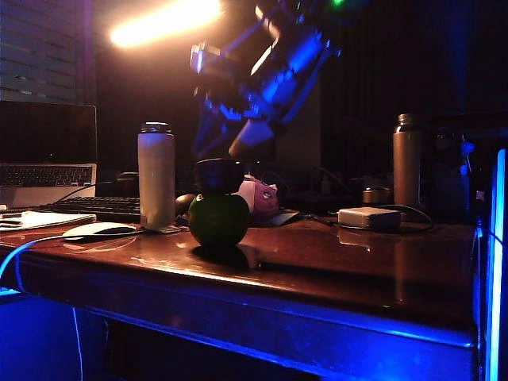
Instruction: Stack the black thermos bottle cap from the table onto the green apple.
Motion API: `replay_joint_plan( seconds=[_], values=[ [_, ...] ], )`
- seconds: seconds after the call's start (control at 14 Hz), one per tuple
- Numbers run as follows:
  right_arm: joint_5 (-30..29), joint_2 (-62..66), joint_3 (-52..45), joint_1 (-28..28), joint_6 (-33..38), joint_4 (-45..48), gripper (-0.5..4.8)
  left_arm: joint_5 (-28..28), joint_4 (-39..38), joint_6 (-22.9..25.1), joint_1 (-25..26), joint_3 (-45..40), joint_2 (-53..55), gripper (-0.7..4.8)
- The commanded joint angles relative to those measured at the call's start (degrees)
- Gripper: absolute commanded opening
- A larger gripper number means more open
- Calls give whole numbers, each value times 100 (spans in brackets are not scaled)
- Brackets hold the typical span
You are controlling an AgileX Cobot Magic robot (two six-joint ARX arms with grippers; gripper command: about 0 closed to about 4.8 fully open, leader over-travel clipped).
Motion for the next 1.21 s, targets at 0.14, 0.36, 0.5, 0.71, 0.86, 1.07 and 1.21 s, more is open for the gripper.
replay_joint_plan(
  seconds=[0.14,0.36,0.5,0.71,0.86,1.07,1.21],
  values=[
    [39,-785,26,4,-13,136,60,39,28,-2,-7,35,-94,-3],
    [538,-1742,26,4,-9,402,-5,13,28,-264,-4,33,-520,-3],
    [1047,-2485,26,4,37,428,-5,-286,-7,-356,-4,31,-1036,-4],
    [1705,-3654,26,-11,31,472,-5,-1255,-955,-417,-7,-61,-2280,-3],
    [1703,-4081,24,-11,31,240,-5,-1443,-953,-649,-4,-636,-3126,-3],
    [1683,-4500,17,-11,232,-619,-5,-1440,-284,-1110,-2,-2162,-4242,-3],
    [1635,-4747,-31,-11,201,-1318,-5,-1440,719,-1467,-2,-3453,-4745,-3]
  ],
)
